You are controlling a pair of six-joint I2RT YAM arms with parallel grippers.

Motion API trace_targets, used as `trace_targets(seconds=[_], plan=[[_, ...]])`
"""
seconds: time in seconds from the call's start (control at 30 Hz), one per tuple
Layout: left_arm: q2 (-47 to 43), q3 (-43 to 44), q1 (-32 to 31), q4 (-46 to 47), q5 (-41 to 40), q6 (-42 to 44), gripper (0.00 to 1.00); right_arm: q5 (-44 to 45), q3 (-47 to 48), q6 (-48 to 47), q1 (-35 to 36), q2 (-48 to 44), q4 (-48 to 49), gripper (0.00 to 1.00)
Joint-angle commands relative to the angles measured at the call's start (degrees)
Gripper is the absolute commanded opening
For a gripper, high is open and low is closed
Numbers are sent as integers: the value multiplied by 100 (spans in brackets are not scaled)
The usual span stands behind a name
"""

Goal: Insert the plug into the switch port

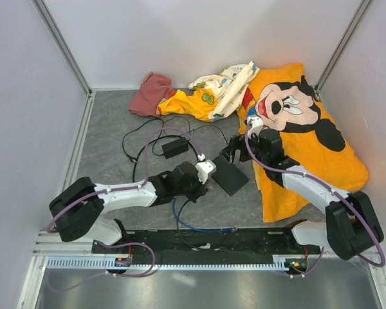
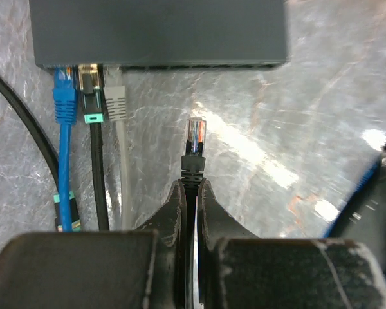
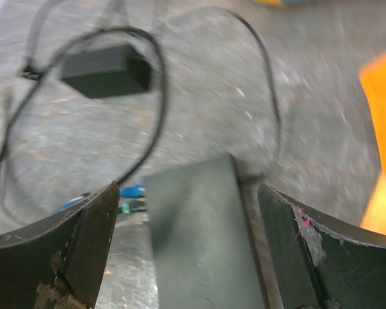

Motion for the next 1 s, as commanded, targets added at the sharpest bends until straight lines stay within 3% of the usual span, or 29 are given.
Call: trace_targets(seconds=[0.0,0.4,0.97], plan=[[418,172,-228,824,-1038,-355,2,364,-62,580,-188,364,-94,95],[1219,357,-307,1352,-1891,-698,2,-233,-124,1152,-628,1331,266,95],[1430,489,-387,1510,-2049,-812,2,-1051,34,1214,-672,1982,284,91]])
